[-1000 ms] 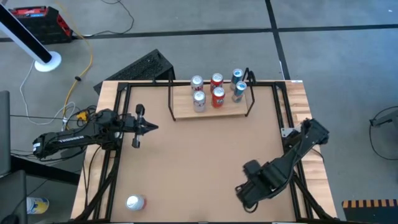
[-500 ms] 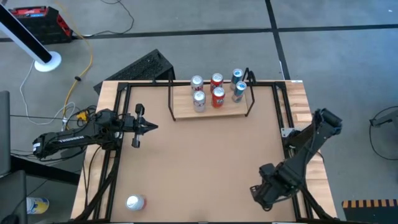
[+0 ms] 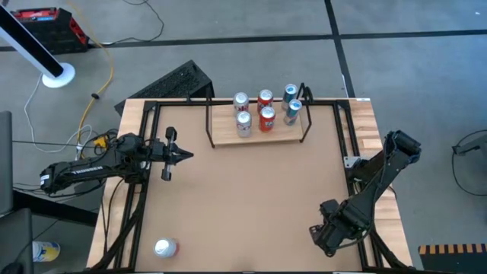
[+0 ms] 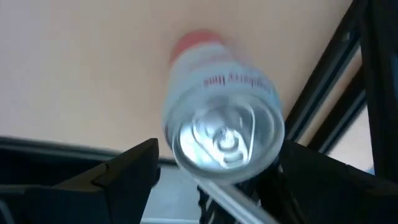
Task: Place canned beverage on shelf
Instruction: Put the right pink and white soda can on the shelf
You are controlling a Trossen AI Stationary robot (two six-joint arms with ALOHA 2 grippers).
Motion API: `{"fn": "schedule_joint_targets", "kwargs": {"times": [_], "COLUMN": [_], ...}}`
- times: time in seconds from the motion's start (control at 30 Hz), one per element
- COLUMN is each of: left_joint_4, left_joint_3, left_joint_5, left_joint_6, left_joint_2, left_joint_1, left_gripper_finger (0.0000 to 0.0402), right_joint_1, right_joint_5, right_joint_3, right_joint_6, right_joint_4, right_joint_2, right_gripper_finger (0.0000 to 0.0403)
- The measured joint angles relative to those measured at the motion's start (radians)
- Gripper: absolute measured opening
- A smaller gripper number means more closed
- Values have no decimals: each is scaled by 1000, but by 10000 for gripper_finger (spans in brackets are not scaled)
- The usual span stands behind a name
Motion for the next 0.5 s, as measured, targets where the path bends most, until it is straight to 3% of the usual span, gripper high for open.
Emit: {"fn": "schedule_joint_targets", "kwargs": {"times": [0.5], "left_joint_4": [-5], "left_joint_3": [0], "left_joint_5": [0], "left_joint_6": [-1], "left_joint_2": [0], "left_joint_1": [0], "left_gripper_finger": [0], "right_joint_1": [0], "right_joint_5": [91], "right_joint_3": [-41], "right_joint_6": [-22], "right_joint_4": [37], "right_joint_2": [5], "right_gripper_finger": [357]}}
